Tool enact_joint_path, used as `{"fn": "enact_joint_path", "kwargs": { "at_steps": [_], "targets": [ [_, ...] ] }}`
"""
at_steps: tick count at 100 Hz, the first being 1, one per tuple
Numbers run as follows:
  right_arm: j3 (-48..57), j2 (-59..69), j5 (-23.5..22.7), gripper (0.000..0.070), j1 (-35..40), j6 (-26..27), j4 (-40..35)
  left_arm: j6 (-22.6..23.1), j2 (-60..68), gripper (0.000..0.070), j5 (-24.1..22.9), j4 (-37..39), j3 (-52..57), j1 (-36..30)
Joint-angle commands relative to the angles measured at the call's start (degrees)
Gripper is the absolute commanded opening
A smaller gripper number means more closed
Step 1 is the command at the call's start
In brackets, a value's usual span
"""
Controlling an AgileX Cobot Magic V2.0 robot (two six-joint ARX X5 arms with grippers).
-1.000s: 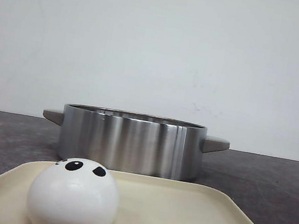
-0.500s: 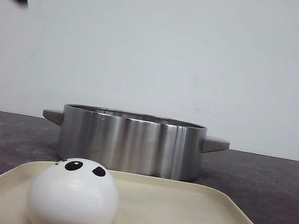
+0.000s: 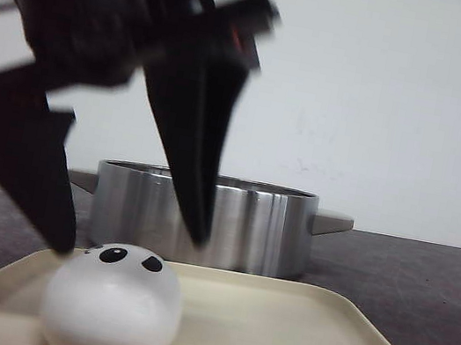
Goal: Steam buns
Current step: 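Lower left gripper onto the last panda bun on the tray and grasp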
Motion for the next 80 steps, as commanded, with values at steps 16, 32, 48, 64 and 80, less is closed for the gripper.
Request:
{"fn": "enact_joint_path", "kwargs": {
  "at_steps": [16,32,48,64,80],
  "targets": [
    [0.96,0.37,0.20,0.0470,0.55,-0.15,-0.35,-0.48,5.55,0.0515,-3.93,0.22,0.63,-0.63],
    [0.96,0.37,0.20,0.0469,0.55,0.02,-0.68,-0.17,7.43,0.0394,-4.83,0.31,0.63,-0.44],
    [0.96,0.37,0.22,0.0470,0.55,0.02,-0.66,2.82,7.52,0.0003,-4.83,0.37,0.63,-0.46],
    [0.96,0.37,0.22,0.0469,0.55,0.02,-0.66,4.15,7.52,0.0000,-4.85,0.11,0.63,-0.46],
    [0.96,0.37,0.22,0.0469,0.55,0.00,-0.70,4.17,6.01,0.0000,-4.81,-1.14,1.90,-1.01]
  ]
}}
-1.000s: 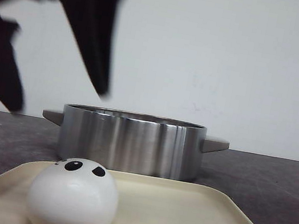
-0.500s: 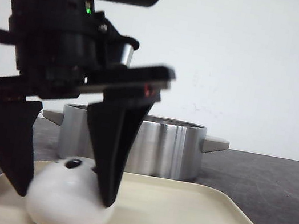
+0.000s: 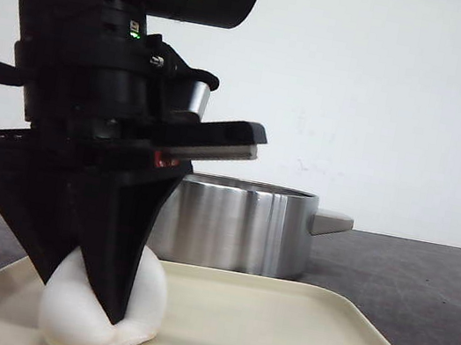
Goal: Steam buns
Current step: 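Lower left gripper onto the last panda bun on the tray and grasp, then lift the bun with left gripper and carry it over the pot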
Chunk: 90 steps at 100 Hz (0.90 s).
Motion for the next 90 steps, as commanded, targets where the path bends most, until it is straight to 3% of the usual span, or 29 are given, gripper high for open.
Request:
{"fn": "enact_joint_path", "kwargs": {
  "at_steps": [1,25,51,90],
  "targets": [
    [0.96,0.37,0.22,0.0469,0.55,0.00,-0.68,1.01,-0.70,0.0000,-0.17,-1.16,2.03,-1.09],
    [0.96,0.37,0.22,0.0469,0.55,0.00,-0.87,-2.19,-8.96,0.0001,-0.70,0.55,12.17,-2.29],
    [0.94,0.37,0.20,0.0470,0.55,-0.07,-0.77,1.20,-8.04,0.0004,-8.55,-1.40,29.55,1.86],
    [0.90,0.37,0.24,0.0469,0.55,-0.72,-0.72,-0.90,4.52,0.0004,-1.64,-4.09,36.68,17.14]
  ]
}}
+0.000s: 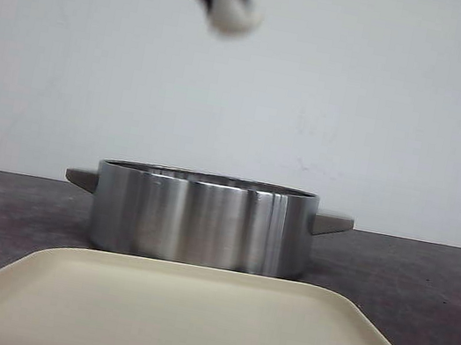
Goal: Steam buns
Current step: 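Lift the bun with left gripper and carry it over the pot, then lower the bun into the steamer pot and open left gripper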
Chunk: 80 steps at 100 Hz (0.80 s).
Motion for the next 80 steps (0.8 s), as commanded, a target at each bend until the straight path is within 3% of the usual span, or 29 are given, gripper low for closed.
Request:
{"fn": "enact_joint_path", "kwargs": {
  "at_steps": [1,13,43,80],
  "targets": [
    [0.90,0.37,0.24,0.0469,0.55,-0.68,-0.72,-0.79,2.49,0.0004,1.22,0.20,1.40,0.57],
    [0.83,0.37,0.42,0.0469,0.55,-0.83,-1.09,-1.97,6.91,0.0004,4.13,0.59,1.75,2.23],
    [-1.64,0.37,1.73,0.0469,0.55,-1.66,-1.84,-6.36,16.26,0.0004,6.43,0.44,1.84,3.91],
    [-5.05,0.26,1.25,0.0469,0.55,0.11,-1.40,-9.18,21.00,0.0009,6.16,-0.85,1.84,5.29]
  ]
}}
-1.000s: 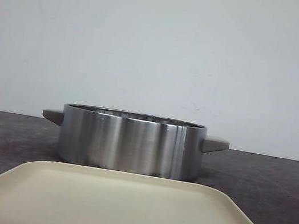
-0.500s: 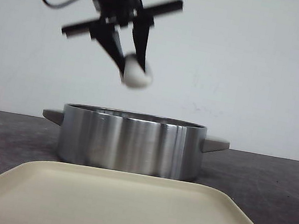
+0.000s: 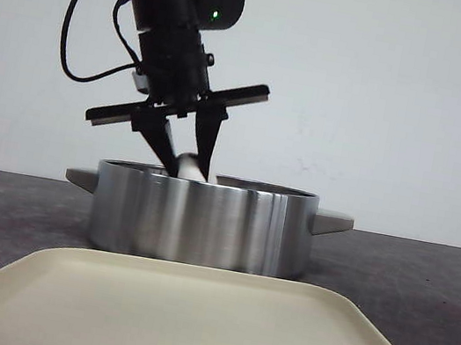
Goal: Steam buns
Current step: 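Lower the bun into the steamer pot and open left gripper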
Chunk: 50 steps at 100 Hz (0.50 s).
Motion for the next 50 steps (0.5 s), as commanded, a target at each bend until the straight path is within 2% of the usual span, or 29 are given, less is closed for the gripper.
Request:
{"fn": "enact_joint_path", "kwargs": {
  "at_steps": [1,13,18,29,31,36,50],
  "targets": [
    [1.01,0.22,0.00,0.0469,0.55,0.94,-1.16,-1.36,1.97,0.0013,0.11,-0.44,1.53,0.11],
    [1.01,-0.20,0.02,0.0469,0.55,0.90,-0.26,-1.38,2.25,0.0059,0.04,-1.68,1.53,0.55],
    [1.01,-0.52,0.04,0.0469,0.55,0.85,0.04,-1.38,2.27,0.0148,0.02,-1.55,1.53,0.61],
    [1.01,-0.55,0.07,0.0469,0.55,0.85,0.52,-1.53,2.27,0.0428,0.09,-1.38,1.53,0.90],
    [1.01,-0.55,0.07,0.0469,0.55,0.85,0.52,-1.53,2.27,0.0447,0.09,-1.40,1.53,0.90],
    [1.01,-0.55,0.07,0.0469,0.55,0.85,0.46,-1.53,2.27,0.0476,0.11,-1.42,1.53,0.90],
    [1.01,-0.55,0.07,0.0469,0.55,0.85,0.48,-1.53,2.27,0.0477,1.33,-1.31,1.53,0.87]
  ]
}}
